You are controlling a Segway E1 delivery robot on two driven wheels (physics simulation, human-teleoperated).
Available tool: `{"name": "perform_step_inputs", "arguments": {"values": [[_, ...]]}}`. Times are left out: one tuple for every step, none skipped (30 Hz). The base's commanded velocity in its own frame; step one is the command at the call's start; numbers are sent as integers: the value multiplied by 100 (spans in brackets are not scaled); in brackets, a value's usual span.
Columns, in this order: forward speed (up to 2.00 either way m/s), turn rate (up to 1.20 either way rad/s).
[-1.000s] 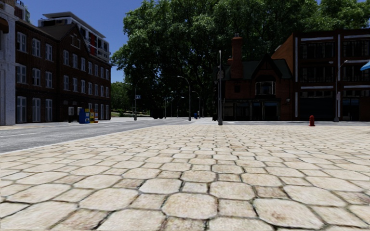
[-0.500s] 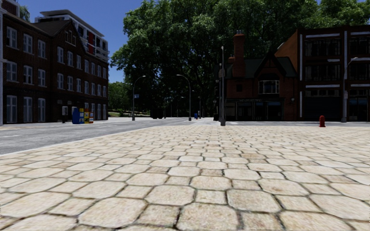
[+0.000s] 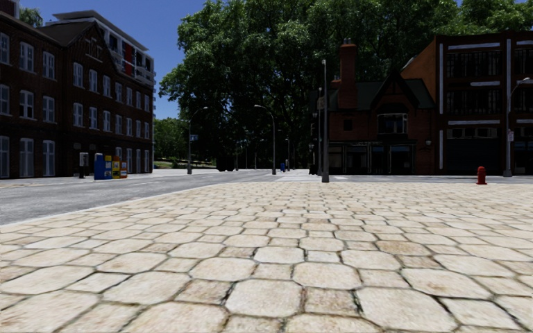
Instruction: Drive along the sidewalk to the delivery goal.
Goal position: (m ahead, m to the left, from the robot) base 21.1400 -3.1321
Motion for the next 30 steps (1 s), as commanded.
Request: {"name": "perform_step_inputs", "arguments": {"values": [[200, 0], [200, 0], [200, 0], [200, 0], [200, 0], [200, 0], [200, 0], [200, 0], [200, 0], [200, 0], [200, 0], [200, 0], [200, 0], [200, 0], [200, 0], [200, 0], [200, 0], [200, 0], [200, 0], [200, 0], [200, 0], [200, 0], [200, 0], [200, -34], [200, -79], [200, -97], [200, -120], [200, -120], [200, -70], [200, -4]]}}
